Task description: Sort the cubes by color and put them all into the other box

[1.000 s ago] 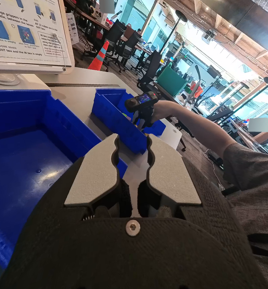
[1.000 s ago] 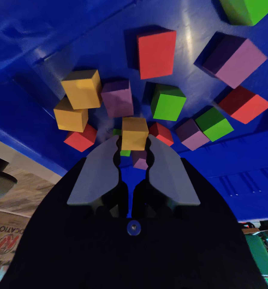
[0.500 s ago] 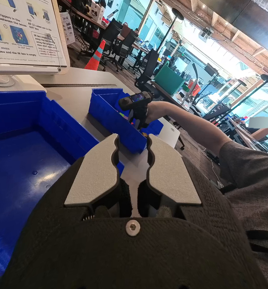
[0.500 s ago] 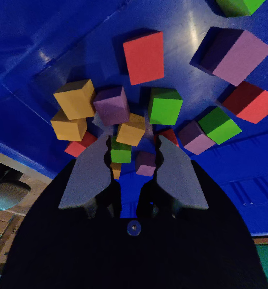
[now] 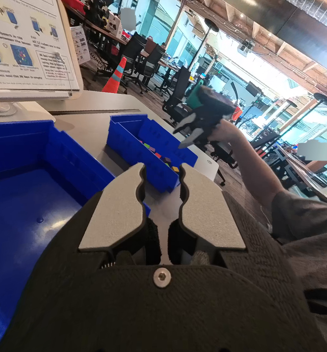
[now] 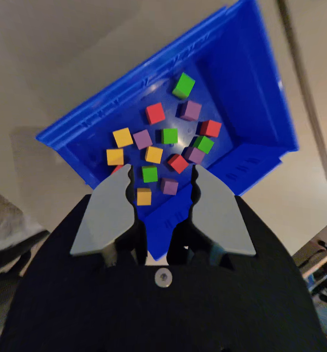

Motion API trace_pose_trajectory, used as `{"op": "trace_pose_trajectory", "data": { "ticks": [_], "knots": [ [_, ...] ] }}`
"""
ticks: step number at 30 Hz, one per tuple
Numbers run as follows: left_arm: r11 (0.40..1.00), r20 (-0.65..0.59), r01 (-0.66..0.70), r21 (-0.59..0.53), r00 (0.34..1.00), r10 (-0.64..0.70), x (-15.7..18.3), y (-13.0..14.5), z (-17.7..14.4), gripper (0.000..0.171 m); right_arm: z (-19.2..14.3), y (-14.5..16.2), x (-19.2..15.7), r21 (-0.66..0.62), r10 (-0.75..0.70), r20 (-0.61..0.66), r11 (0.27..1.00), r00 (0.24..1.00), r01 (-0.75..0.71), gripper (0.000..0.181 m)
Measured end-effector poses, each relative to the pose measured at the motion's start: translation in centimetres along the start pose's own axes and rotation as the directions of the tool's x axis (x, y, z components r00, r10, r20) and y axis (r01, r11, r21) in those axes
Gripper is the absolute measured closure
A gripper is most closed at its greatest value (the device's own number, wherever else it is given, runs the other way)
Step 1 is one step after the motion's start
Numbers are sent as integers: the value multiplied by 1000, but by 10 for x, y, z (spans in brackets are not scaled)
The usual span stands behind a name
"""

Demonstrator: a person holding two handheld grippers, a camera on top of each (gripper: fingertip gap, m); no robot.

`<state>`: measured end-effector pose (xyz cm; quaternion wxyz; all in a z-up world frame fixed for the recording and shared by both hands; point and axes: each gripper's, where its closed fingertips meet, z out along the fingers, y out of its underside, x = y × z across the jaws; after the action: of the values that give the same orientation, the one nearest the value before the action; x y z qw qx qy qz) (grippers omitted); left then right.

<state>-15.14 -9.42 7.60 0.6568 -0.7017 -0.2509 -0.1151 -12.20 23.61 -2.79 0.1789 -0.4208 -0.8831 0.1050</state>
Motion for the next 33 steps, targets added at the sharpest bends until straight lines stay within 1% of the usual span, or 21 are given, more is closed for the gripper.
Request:
{"op": "trace_pose_trajectory", "data": {
  "ticks": [2, 4, 6, 8, 11, 14, 16, 17, 18, 20, 23, 25, 28, 30, 31, 33],
  "knots": [
    [1000, 39, -13, 17, 999, 12, -7, -5, 4, 138, -14, -3, -6, 128, 47, -43, 991, 998, -41, 124],
    [999, 64, -37, 25, 997, 35, -11, -10, 7, 138, -24, 1, -11, 234, 104, -75, 969, 992, -84, 123],
    [997, 78, -74, 12, 994, 73, -12, -12, 11, 137, -31, 7, -15, 337, 168, -100, 933, 981, -125, 123],
    [994, 121, -113, 13, 987, 111, -17, -14, 14, 133, -34, 13, -20, 423, 222, -102, 892, 970, -160, 123],
    [982, 142, -155, 111, 980, 139, -15, -30, 18, 120, -35, 26, -24, 498, 298, -106, 842, 949, -208, 122],
    [954, 187, -248, 166, 958, 217, -12, -39, 25, 113, -43, 34, -34, 605, 366, -88, 759, 926, -242, 124],
    [917, 210, -347, 196, 928, 306, -7, -42, 31, 106, -49, 40, -39, 685, 411, -98, 689, 906, -238, 126],
    [894, 225, -390, 219, 912, 342, -4, -44, 34, 106, -51, 42, -39, 722, 423, -111, 656, 899, -219, 128],
    [871, 251, -423, 250, 897, 364, -3, -47, 35, 103, -52, 43, -40, 738, 427, -120, 642, 896, -208, 127],
    [829, 303, -473, 298, 870, 388, 0, -53, 37, 96, -51, 51, -38, 731, 459, -143, 646, 877, -219, 125],
    [786, 358, -538, 305, 830, 429, 2, -54, 42, 93, -58, 51, -41, 783, 490, -105, 577, 866, -231, 123],
    [770, 388, -561, 305, 811, 437, 1, -54, 42, 92, -60, 52, -39, 793, 513, -84, 554, 854, -254, 118],
    [776, 392, -557, 298, 812, 432, -2, -52, 37, 94, -60, 51, -38, 800, 533, -49, 527, 845, -286, 115],
    [808, 407, -534, 248, 814, 413, -12, -46, 32, 102, -56, 49, -37, 794, 532, -26, 525, 846, -306, 112],
    [819, 437, -529, 222, 805, 402, -20, -43, 26, 108, -54, 46, -36, 793, 531, -16, 523, 847, -313, 106],
    [808, 518, -555, 199, 759, 394, -34, -44, 11, 107, -51, 38, -34, 794, 521, 12, 514, 853, -325, 90]
  ]
}}
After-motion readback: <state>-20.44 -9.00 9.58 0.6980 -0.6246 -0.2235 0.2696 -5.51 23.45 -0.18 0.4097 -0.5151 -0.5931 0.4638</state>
